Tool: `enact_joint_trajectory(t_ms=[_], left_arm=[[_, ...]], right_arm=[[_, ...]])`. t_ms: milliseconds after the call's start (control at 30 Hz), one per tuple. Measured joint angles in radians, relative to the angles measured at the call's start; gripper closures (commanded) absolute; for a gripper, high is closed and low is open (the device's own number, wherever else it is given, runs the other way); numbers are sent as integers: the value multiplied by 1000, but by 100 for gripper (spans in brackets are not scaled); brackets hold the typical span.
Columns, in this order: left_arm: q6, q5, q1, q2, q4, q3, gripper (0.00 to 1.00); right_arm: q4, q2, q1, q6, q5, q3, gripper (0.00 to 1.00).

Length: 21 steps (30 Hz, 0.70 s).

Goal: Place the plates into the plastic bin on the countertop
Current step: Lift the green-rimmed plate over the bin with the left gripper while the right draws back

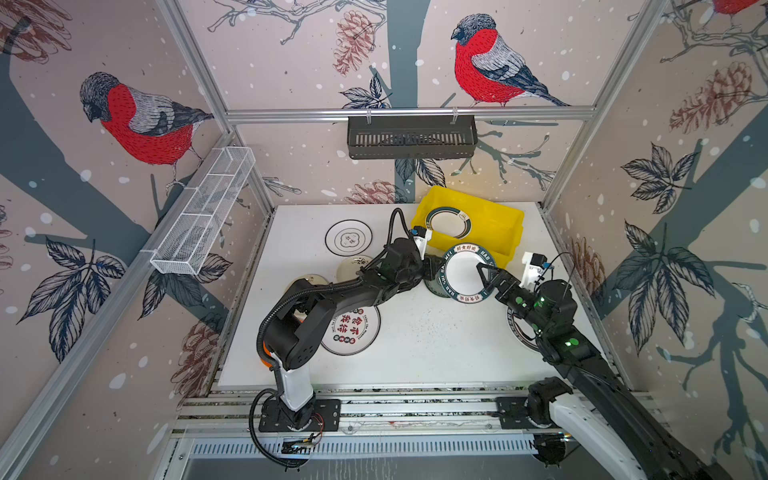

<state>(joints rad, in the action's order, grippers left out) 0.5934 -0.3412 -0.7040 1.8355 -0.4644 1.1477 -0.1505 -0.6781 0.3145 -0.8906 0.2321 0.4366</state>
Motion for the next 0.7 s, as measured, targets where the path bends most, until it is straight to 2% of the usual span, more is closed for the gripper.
enact_joint_trajectory(t_ms=[400, 700], left_arm=[[12, 57, 129, 237, -55, 341, 100], [46, 77, 175, 438, -77, 561, 100]], right_arm=[[28, 58, -12, -5, -47, -27, 1], [41, 60, -16, -27, -56, -63, 1]])
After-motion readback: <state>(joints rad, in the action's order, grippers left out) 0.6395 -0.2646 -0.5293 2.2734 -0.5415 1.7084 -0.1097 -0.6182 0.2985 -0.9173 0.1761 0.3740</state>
